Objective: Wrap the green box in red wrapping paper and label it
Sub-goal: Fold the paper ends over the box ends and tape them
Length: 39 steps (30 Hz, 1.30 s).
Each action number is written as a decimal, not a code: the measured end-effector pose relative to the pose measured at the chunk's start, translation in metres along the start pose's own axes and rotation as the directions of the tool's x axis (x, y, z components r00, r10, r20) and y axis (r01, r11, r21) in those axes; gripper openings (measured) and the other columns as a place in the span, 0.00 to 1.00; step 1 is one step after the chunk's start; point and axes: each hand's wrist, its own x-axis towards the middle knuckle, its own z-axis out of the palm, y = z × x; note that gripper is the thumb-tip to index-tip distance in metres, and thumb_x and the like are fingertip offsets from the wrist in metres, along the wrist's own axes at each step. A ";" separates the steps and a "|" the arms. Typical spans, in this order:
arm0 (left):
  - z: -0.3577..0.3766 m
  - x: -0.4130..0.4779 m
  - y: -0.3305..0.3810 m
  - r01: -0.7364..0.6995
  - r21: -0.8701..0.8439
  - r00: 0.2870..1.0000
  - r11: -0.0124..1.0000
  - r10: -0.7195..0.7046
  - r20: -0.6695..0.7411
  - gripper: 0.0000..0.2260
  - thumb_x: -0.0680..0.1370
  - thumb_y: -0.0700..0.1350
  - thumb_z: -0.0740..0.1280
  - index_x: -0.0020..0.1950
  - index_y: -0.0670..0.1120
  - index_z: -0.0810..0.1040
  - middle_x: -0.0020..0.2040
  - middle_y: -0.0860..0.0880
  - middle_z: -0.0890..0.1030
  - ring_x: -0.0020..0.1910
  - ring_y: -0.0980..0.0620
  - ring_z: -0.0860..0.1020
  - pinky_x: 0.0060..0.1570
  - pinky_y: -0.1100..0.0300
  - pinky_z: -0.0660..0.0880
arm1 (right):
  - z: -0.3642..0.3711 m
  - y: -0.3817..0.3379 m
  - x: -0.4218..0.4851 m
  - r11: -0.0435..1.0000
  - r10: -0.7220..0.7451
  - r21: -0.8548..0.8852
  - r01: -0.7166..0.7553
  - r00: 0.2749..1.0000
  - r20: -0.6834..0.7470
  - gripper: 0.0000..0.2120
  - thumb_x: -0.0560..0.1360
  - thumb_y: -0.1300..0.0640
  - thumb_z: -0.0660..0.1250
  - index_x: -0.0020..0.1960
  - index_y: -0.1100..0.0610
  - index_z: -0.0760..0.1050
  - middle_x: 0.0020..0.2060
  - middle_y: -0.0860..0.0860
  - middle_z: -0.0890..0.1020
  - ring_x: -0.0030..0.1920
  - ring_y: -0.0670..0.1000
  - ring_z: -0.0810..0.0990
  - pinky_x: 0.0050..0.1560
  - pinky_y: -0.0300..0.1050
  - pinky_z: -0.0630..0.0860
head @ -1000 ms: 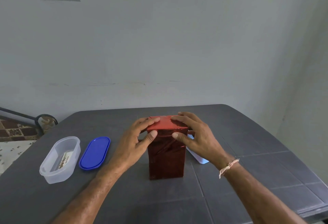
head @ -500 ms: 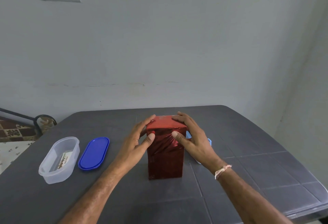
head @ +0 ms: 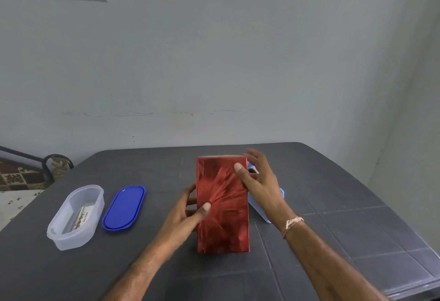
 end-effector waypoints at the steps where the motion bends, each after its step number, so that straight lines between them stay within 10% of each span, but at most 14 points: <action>1: 0.003 -0.003 0.003 0.020 0.017 0.999 1.000 -0.019 -0.030 0.29 0.75 0.62 0.73 0.73 0.64 0.67 0.61 0.52 0.81 0.54 0.56 0.84 0.50 0.57 0.83 | 0.003 0.001 -0.001 0.996 0.069 0.050 -0.070 0.997 0.026 0.24 0.78 0.45 0.72 0.72 0.44 0.69 0.62 0.41 0.81 0.53 0.40 0.84 0.52 0.38 0.81; 6: 0.013 -0.011 0.002 0.146 0.045 0.976 0.988 -0.136 -0.168 0.20 0.76 0.59 0.73 0.66 0.60 0.76 0.48 0.51 0.87 0.44 0.56 0.86 0.45 0.58 0.82 | 0.023 0.031 -0.024 0.943 0.278 0.129 -0.307 0.939 0.202 0.18 0.80 0.58 0.68 0.67 0.43 0.75 0.53 0.45 0.86 0.54 0.48 0.85 0.53 0.41 0.80; 10: 0.007 -0.008 -0.017 0.174 0.063 0.960 0.983 -0.155 -0.231 0.09 0.76 0.50 0.76 0.55 0.58 0.83 0.48 0.58 0.87 0.47 0.58 0.86 0.51 0.51 0.84 | 0.030 0.052 -0.035 0.926 0.365 0.034 -0.377 0.913 0.184 0.25 0.79 0.58 0.71 0.73 0.48 0.68 0.68 0.44 0.76 0.65 0.45 0.78 0.65 0.45 0.76; 13: 0.005 -0.007 -0.023 0.172 0.030 0.973 0.985 -0.165 -0.163 0.17 0.76 0.41 0.76 0.54 0.63 0.78 0.49 0.64 0.85 0.48 0.70 0.82 0.44 0.71 0.79 | 0.030 0.055 -0.040 0.894 0.422 0.086 -0.439 0.892 0.162 0.18 0.79 0.57 0.71 0.66 0.48 0.71 0.63 0.49 0.79 0.59 0.50 0.82 0.58 0.47 0.82; 19: 0.009 -0.006 -0.028 0.165 -0.031 0.978 0.986 -0.167 -0.127 0.38 0.78 0.39 0.73 0.83 0.55 0.57 0.66 0.57 0.78 0.53 0.71 0.77 0.43 0.77 0.73 | 0.036 0.054 -0.040 0.900 0.380 0.173 -0.399 0.915 0.133 0.11 0.80 0.58 0.70 0.57 0.44 0.75 0.55 0.44 0.84 0.54 0.47 0.85 0.48 0.39 0.82; 24: 0.003 0.004 -0.025 0.155 -0.006 0.980 0.988 -0.154 -0.129 0.27 0.80 0.44 0.71 0.78 0.55 0.68 0.73 0.55 0.75 0.56 0.73 0.75 0.51 0.77 0.72 | 0.043 0.056 -0.029 0.876 0.416 0.205 -0.435 0.900 0.132 0.12 0.80 0.58 0.70 0.60 0.46 0.75 0.58 0.48 0.84 0.55 0.50 0.85 0.56 0.47 0.83; 39: -0.001 0.020 -0.024 0.193 -0.027 0.974 0.981 -0.194 -0.119 0.28 0.83 0.47 0.67 0.82 0.48 0.61 0.73 0.55 0.73 0.68 0.57 0.75 0.64 0.65 0.73 | 0.045 0.069 -0.018 0.867 0.433 0.209 -0.453 0.891 0.137 0.23 0.78 0.54 0.73 0.69 0.45 0.70 0.63 0.48 0.78 0.59 0.51 0.83 0.48 0.43 0.83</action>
